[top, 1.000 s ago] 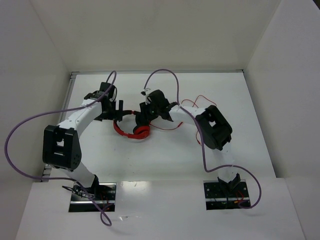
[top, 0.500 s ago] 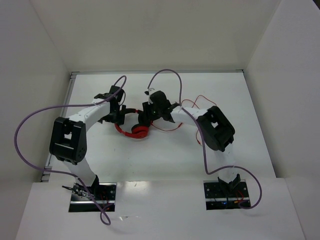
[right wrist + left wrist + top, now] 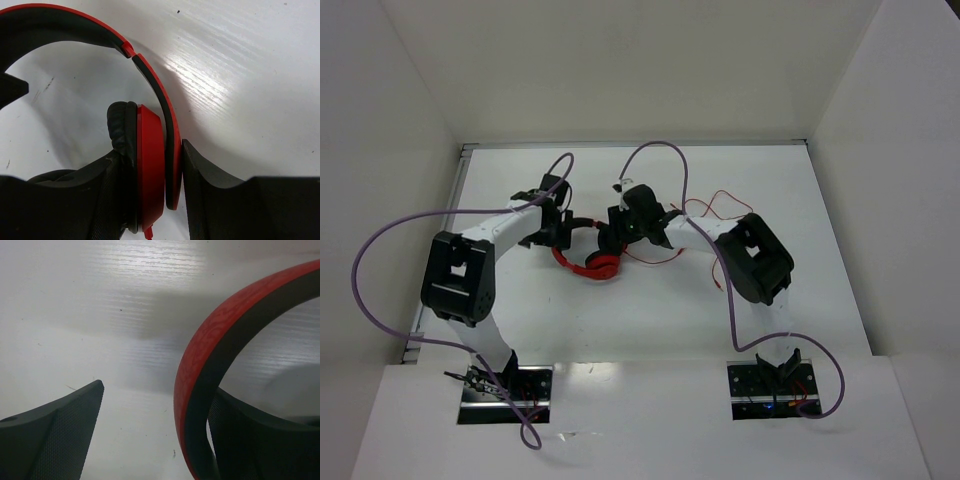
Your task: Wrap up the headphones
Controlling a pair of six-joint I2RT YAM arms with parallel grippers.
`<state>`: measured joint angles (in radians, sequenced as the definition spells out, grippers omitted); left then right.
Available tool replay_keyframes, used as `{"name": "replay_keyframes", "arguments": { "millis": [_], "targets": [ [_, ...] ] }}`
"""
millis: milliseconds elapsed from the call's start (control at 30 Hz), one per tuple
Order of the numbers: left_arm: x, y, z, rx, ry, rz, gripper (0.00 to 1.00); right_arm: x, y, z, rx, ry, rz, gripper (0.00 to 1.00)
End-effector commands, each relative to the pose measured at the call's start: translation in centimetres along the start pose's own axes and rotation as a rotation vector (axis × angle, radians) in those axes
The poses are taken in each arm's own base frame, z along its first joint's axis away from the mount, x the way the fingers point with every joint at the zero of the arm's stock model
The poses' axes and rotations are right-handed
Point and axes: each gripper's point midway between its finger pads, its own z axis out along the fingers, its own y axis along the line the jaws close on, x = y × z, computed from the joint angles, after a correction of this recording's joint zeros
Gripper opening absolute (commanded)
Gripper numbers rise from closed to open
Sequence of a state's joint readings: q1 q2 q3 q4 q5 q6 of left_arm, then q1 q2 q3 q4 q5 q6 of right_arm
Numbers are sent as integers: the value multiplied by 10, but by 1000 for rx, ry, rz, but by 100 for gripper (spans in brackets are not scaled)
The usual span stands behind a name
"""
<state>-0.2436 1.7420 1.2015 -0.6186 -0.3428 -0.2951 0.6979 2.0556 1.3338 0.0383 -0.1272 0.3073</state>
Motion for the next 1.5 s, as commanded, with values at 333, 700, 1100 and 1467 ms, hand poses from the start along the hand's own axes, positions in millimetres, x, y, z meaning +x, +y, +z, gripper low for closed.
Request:
{"name": "replay_keyframes", "arguments": {
  "millis": [333,700,1100,1467],
  "targets": [
    [-4,-15,22,39,4,-42,79,-1,11,-5,-44,-18,4,28],
    [-16,-22,13,85,-43,-80,9,-5,5,-3,-1,-24,24,32],
    [-74,-13,-37,129,-329,-178,0,-110,20,-52,48,-273,37,100],
    [-129,-34,-90,324,-527,-248,0,-213,30,-228,74,-811,-212,100]
  ]
}}
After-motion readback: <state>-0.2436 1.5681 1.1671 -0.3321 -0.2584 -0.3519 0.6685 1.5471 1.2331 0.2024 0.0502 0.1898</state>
